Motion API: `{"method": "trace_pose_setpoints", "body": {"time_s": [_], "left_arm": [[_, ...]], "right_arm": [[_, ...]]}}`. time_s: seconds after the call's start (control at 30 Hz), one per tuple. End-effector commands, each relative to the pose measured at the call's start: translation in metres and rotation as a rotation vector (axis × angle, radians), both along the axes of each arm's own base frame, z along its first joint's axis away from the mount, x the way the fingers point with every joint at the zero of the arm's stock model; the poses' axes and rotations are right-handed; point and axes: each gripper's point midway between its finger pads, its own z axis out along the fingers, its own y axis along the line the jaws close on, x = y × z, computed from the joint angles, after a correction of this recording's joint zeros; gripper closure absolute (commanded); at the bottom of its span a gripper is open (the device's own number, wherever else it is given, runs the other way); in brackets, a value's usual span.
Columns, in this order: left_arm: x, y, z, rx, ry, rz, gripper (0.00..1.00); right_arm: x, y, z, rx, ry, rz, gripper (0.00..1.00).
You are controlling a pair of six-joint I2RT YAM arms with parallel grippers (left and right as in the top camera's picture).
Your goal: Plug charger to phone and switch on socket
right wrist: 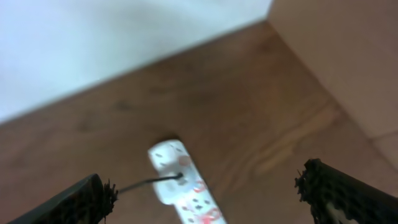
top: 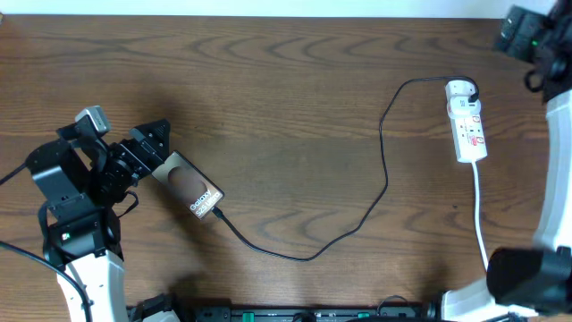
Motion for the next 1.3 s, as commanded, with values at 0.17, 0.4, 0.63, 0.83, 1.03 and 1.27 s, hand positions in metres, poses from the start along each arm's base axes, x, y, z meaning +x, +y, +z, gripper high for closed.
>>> {"method": "trace_pose_setpoints", "body": {"time_s": [0.17, 0.4, 0.63, 0.83, 1.03, 1.27], "left_arm": [[0.004, 0.001, -0.008, 0.008, 0.024, -0.005, 0.12], [0.005, 0.002, -0.012, 0.001, 0.041, -0.005, 0.12], [0.004, 0.003, -0.015, 0.003, 0.056, 0.004, 0.12], [0.004, 0.003, -0.016, 0.002, 0.057, 0.004, 0.12], [0.004, 0.003, -0.016, 0.002, 0.057, 0.004, 0.12], [0.004, 0.004, -0.017, 0.009, 0.062, 0.011, 0.12]], "right_arm": [[0.013, -0.018, -0.123, 0.161, 0.248, 0.251, 0.01], [0.020, 0.007, -0.193, 0.316, 0.355, 0.385, 0.01], [0.017, 0.014, -0.228, 0.385, 0.422, 0.394, 0.01], [0.013, 0.017, -0.233, 0.413, 0.434, 0.373, 0.01], [0.008, 0.023, -0.247, 0.446, 0.445, 0.352, 0.01], [-0.001, 0.032, -0.270, 0.481, 0.461, 0.355, 0.01]]}}
